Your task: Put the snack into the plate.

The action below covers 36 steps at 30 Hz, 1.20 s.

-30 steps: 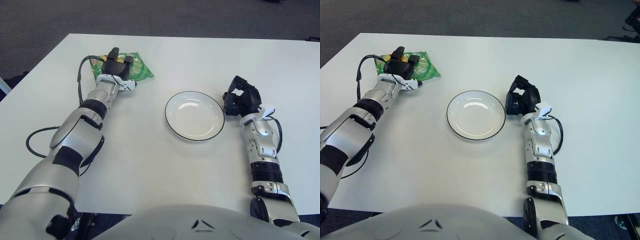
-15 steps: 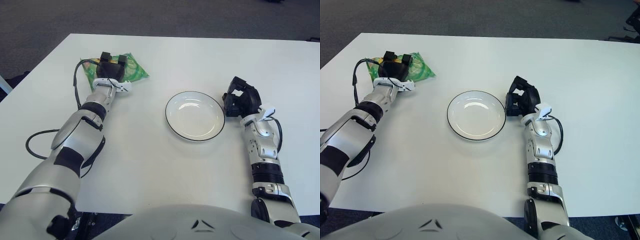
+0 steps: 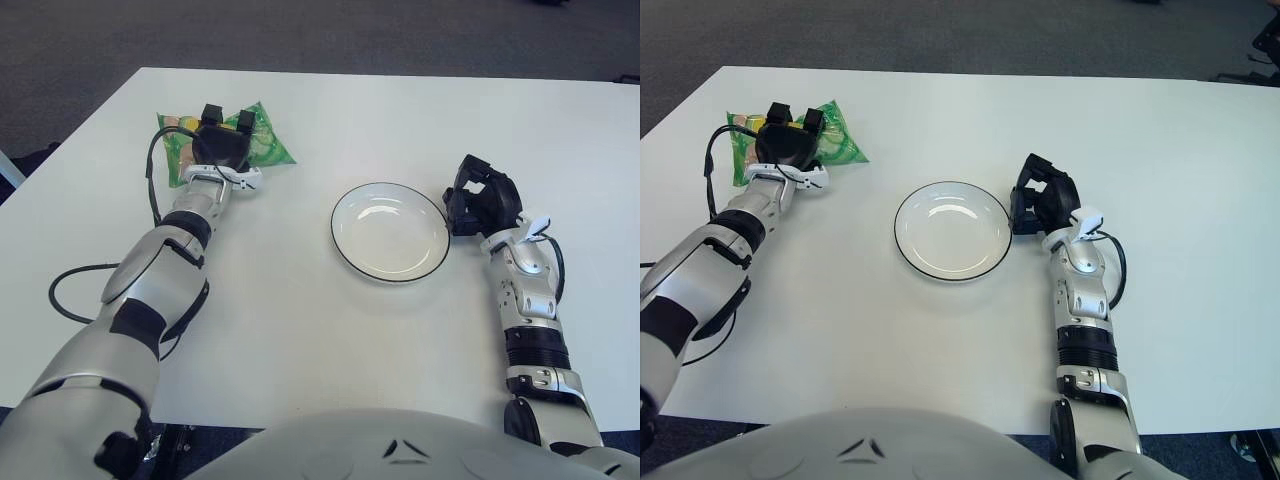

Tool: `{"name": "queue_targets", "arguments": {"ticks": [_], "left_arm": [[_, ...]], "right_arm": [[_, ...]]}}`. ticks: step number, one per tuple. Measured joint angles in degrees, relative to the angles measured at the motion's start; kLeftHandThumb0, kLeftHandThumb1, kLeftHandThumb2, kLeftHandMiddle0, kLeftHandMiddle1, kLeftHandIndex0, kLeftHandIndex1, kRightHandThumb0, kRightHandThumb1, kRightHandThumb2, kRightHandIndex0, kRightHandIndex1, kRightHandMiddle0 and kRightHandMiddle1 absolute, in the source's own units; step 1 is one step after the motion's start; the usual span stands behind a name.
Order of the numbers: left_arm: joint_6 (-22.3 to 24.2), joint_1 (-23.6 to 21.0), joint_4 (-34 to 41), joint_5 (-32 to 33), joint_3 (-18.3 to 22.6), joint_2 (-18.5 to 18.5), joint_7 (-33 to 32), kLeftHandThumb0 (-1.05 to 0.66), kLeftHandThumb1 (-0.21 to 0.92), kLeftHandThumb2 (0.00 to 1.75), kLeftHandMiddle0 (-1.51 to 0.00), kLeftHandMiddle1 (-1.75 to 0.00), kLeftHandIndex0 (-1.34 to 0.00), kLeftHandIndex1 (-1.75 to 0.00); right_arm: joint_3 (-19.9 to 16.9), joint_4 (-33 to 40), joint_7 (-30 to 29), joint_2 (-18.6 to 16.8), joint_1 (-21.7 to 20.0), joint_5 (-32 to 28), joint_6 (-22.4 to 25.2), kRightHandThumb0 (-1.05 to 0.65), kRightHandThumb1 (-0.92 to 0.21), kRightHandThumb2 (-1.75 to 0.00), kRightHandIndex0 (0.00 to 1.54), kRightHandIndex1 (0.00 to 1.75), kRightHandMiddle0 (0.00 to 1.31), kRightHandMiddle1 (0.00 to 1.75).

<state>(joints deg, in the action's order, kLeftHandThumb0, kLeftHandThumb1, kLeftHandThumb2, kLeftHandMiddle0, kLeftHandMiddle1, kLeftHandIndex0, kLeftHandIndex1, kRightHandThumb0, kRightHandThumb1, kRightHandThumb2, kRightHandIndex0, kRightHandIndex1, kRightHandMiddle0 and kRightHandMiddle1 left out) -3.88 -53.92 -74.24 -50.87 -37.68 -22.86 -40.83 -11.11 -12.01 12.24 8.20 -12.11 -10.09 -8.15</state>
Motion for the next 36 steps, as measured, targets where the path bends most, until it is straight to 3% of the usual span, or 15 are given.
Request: {"name": "queue_targets", "arguments": {"ticks": [17, 24, 36], "left_arm": [[-7.47, 0.08, 2.24, 1.25, 0.6, -3.21, -0.01, 0.54, 0.15, 1.52, -0.75, -1.75, -0.98, -1.75], [-11.06, 1.47, 14.09, 3.23, 3.43, -7.22, 4.96, 0.55, 0.12, 1.55, -0.77, -1.75, -1.0, -1.75], [-13.85, 3.96, 30.68, 5.63, 9.69, -9.7, 9.55, 0.56, 0.11, 1.57, -0.78, -1.75, -1.04, -1.75]], "right_arm": [[0.16, 0.18, 2.36, 0.34, 0.21, -0.25, 0.4, -0.58, -0.09, -1.59, 1.39, 1.75, 0.81, 1.75], [0.04, -0.04, 2.89, 0.55, 0.24, -0.58, 0.4, -0.58, -0.1, -1.59, 1.39, 1.75, 0.8, 1.75], [-0.21, -1.75, 3.53, 1.25, -0.58, -0.7, 0.15, -0.57, -0.12, -1.56, 1.39, 1.75, 0.78, 1.75]]}}
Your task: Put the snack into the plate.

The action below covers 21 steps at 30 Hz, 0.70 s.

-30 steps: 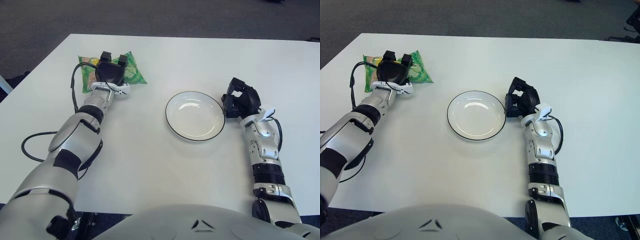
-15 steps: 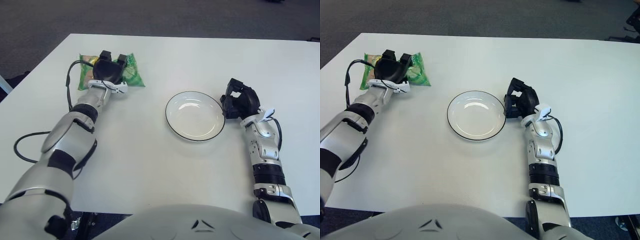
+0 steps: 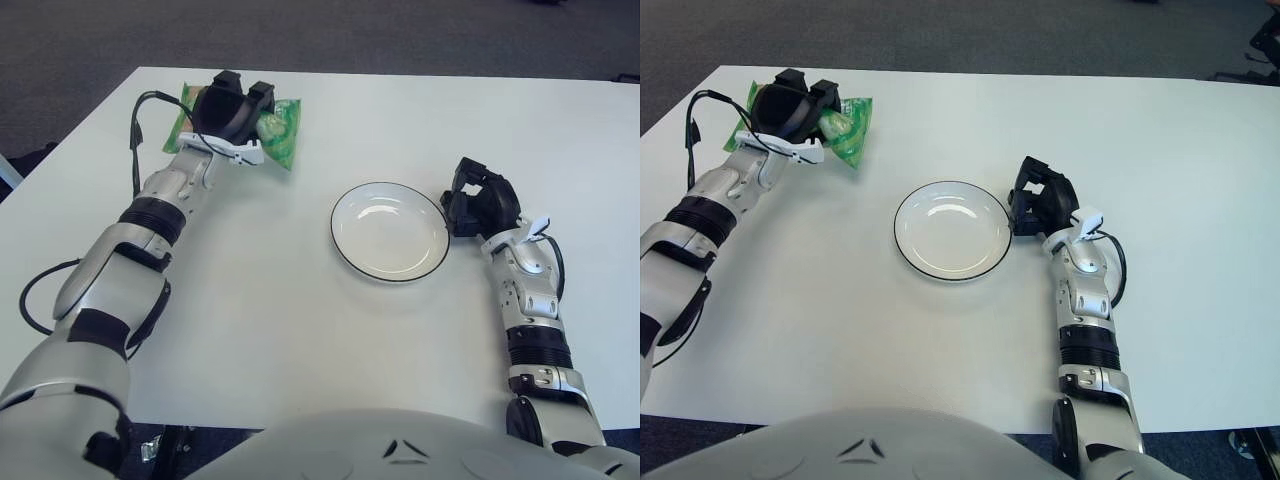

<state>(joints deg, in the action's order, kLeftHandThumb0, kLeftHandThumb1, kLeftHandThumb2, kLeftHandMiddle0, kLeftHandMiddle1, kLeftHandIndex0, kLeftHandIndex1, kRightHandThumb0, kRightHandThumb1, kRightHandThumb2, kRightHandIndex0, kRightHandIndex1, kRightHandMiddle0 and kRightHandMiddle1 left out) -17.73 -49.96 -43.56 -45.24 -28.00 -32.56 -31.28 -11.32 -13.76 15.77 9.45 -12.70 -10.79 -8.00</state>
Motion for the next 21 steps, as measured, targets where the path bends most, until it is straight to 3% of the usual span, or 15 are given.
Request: {"name": "queue_targets", "arguments": {"ticks": [10, 21], "left_arm": [[-0.75, 4.91, 19.02, 2.26, 7.04, -1.17, 5.43, 0.56, 0.11, 1.57, -0.78, -1.75, -1.04, -1.75], [-1.54, 7.81, 25.98, 1.56, 8.54, 0.51, 7.87, 0.56, 0.1, 1.58, -0.79, -1.75, -1.07, -1.75]], "right_arm": [[-0.12, -2.4, 0.38, 0.43, -0.58, 0.04, -0.97, -0.56, -0.13, -1.55, 1.39, 1.75, 0.77, 1.75], [-0.08, -3.88, 1.52, 0.98, -1.06, 0.04, -1.92, -0.56, -0.13, -1.54, 1.39, 1.75, 0.77, 1.75]]}}
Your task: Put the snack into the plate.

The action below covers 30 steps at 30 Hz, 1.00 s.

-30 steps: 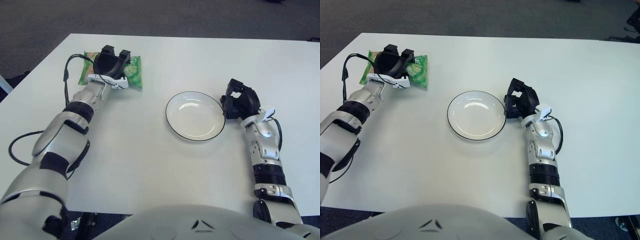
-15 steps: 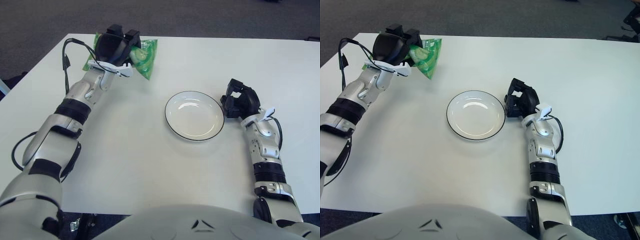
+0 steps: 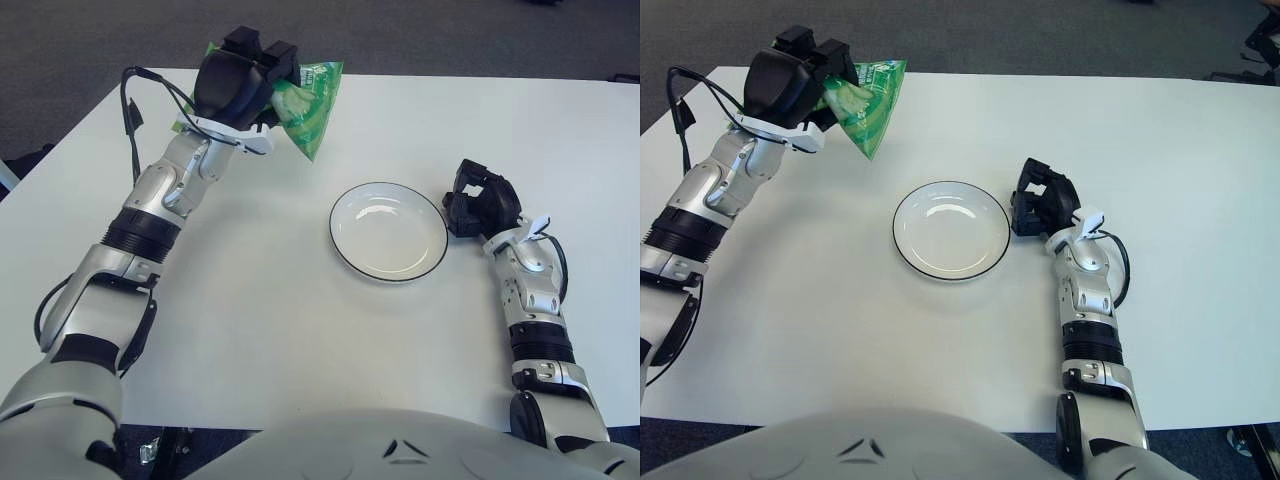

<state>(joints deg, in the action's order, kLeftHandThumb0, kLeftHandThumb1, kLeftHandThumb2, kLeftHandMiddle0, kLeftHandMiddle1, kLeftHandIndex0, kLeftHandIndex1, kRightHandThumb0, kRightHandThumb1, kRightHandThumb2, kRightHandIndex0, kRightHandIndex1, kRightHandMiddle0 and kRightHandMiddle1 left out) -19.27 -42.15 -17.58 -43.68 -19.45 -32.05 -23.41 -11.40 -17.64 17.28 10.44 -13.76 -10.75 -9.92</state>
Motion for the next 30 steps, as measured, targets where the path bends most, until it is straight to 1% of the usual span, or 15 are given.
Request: {"name": "queue_targets", "arguments": {"ticks": [5, 8, 12, 19, 23, 30], "left_arm": [[-0.77, 1.31, 4.79, -1.0, -0.6, 2.92, 1.0, 0.56, 0.1, 1.58, -0.79, -1.75, -1.07, -1.75], [-2.65, 1.6, 6.91, -1.05, -0.88, 4.4, 2.01, 0.56, 0.1, 1.59, -0.79, -1.75, -1.06, -1.75], [-5.48, 1.54, 8.3, -1.09, -1.18, 5.48, 3.17, 0.57, 0.09, 1.59, -0.79, -1.75, -1.06, -1.75], [-10.16, 1.2, 7.59, -1.19, -2.6, 8.06, 4.32, 0.57, 0.1, 1.59, -0.79, -1.75, -1.04, -1.75], [-13.86, 0.16, 5.51, -0.34, -3.26, 9.27, 5.75, 0.57, 0.1, 1.59, -0.79, -1.75, -1.04, -1.75], [-16.85, -0.58, 3.28, 2.46, -3.33, 11.98, 8.92, 0.56, 0.1, 1.59, -0.79, -1.75, -1.03, -1.75]], "right_arm": [[-0.03, -0.56, 0.11, 0.26, -0.19, 0.0, -0.34, -0.56, -0.14, -1.54, 1.39, 1.75, 0.77, 1.75], [-0.02, -0.98, 0.17, 0.24, -0.54, -0.01, -0.42, -0.56, -0.14, -1.54, 1.38, 1.75, 0.77, 1.75], [-0.13, -1.46, 0.22, 0.2, -0.86, -0.21, -0.08, -0.56, -0.14, -1.53, 1.38, 1.75, 0.76, 1.75], [-0.8, -1.23, -0.71, 0.06, -0.93, -1.77, 3.24, -0.55, -0.15, -1.53, 1.38, 1.75, 0.76, 1.75], [-1.52, -0.89, -1.41, -0.41, -1.06, -3.55, 4.94, -0.55, -0.15, -1.52, 1.37, 1.75, 0.75, 1.75], [-2.95, -0.25, -2.82, -1.19, -1.42, -6.56, 7.78, -0.55, -0.16, -1.52, 1.36, 1.75, 0.75, 1.75]]}}
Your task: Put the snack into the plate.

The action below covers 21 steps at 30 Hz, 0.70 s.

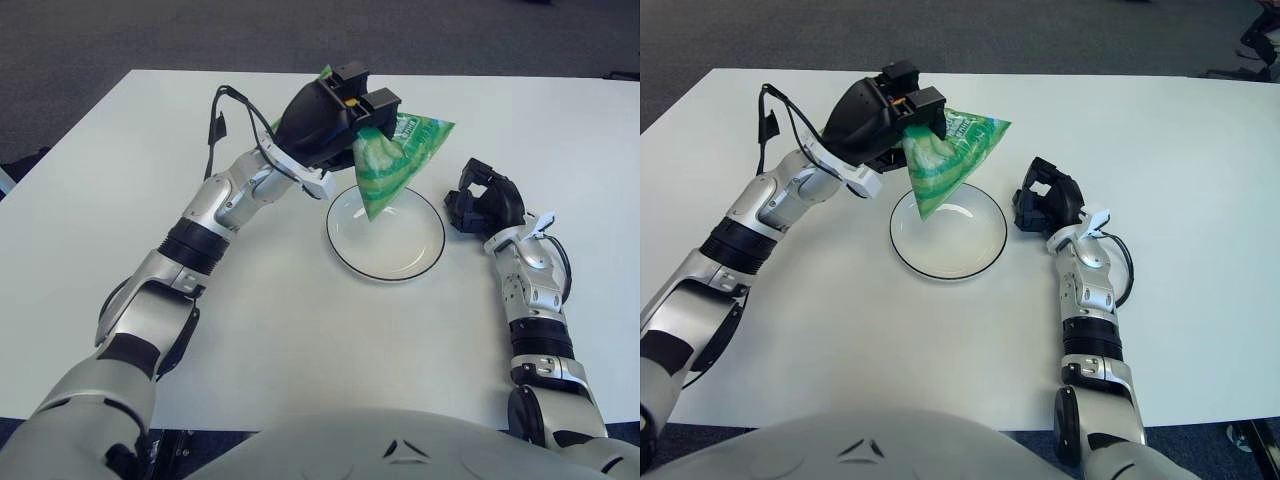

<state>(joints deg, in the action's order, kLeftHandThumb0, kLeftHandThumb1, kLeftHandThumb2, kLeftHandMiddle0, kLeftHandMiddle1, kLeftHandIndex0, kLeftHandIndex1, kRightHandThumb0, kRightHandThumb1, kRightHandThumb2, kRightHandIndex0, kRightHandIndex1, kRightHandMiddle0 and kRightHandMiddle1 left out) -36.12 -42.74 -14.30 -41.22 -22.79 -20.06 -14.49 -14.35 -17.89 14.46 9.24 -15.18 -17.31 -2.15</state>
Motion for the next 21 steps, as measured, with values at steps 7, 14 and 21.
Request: {"name": "queue_targets", "arguments": {"ticks": [7, 14, 21], "left_arm": [[-2.78, -0.58, -2.3, 0.48, -0.34, 2.39, 1.63, 0.56, 0.1, 1.58, -0.79, -1.75, -1.03, -1.75], [-5.42, -1.47, -3.35, 0.3, -0.81, 3.73, 2.3, 0.56, 0.1, 1.58, -0.79, -1.75, -1.03, -1.75], [-6.74, -2.27, -4.47, 0.31, -0.95, 4.37, 4.2, 0.56, 0.1, 1.58, -0.79, -1.75, -1.03, -1.75]], "right_arm": [[-1.19, 0.96, -1.33, -0.93, -0.32, -2.83, 2.67, -0.55, -0.17, -1.5, 1.37, 1.75, 0.74, 1.75], [-2.29, 1.81, -1.86, -2.0, -0.82, -6.25, 6.28, -0.54, -0.19, -1.48, 1.38, 1.75, 0.72, 1.75], [-3.94, 2.91, -2.55, -2.67, -1.32, -9.69, 10.72, -0.53, -0.2, -1.46, 1.39, 1.75, 0.71, 1.75]]}}
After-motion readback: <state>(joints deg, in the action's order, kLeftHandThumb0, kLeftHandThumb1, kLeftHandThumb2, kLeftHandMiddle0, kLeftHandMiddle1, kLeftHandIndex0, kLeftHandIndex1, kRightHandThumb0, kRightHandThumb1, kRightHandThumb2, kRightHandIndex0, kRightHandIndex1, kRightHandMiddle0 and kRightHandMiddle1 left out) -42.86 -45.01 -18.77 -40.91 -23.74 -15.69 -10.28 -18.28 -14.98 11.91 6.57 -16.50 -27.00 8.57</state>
